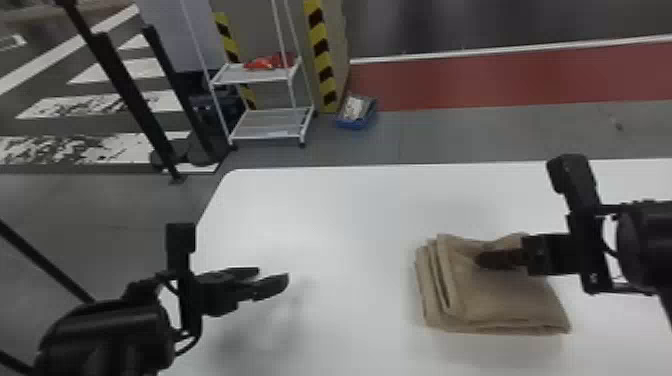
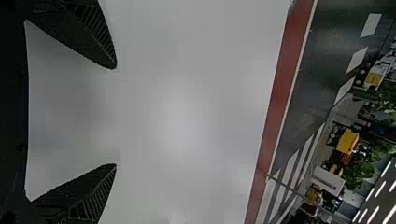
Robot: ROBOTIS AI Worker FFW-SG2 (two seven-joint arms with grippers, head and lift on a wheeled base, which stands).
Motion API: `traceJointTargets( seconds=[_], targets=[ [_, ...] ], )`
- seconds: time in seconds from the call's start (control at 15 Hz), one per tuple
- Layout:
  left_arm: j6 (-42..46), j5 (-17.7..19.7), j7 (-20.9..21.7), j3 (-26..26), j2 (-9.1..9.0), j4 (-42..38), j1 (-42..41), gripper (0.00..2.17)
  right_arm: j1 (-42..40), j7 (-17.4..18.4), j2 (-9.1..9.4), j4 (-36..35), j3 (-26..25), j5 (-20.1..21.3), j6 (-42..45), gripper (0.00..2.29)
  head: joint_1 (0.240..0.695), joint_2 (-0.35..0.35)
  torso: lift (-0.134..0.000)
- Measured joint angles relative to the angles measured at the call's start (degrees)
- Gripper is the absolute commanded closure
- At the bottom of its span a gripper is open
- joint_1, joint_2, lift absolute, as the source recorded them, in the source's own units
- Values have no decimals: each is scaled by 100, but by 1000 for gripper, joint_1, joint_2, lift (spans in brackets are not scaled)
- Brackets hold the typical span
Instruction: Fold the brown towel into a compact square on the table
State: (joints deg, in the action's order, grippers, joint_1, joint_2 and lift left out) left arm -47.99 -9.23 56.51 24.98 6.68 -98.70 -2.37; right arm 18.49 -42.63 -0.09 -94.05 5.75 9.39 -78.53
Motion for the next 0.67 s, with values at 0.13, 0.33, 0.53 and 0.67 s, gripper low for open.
traceJointTargets(
  seconds=[0.13, 0.33, 0.53, 0.67],
  targets=[
    [6, 0, 0, 5, 0, 0, 0, 49, -179, -322, 0, -425, 60, 181, -523, 2260, 695, 287, -124],
    [36, 1, -9, -10, 11, 8, 10, 49, -436, -670, 0, -1079, -33, 382, -890, 2260, 695, 288, -124],
    [40, 8, 0, -10, 27, 9, 26, 49, -614, -1506, 0, -2014, -174, 638, -980, 2260, 695, 295, -124],
    [40, 16, -12, 9, 64, 26, 26, 49, -1017, -1918, -58, -2839, -193, 828, -984, 2260, 695, 307, -124]
  ],
)
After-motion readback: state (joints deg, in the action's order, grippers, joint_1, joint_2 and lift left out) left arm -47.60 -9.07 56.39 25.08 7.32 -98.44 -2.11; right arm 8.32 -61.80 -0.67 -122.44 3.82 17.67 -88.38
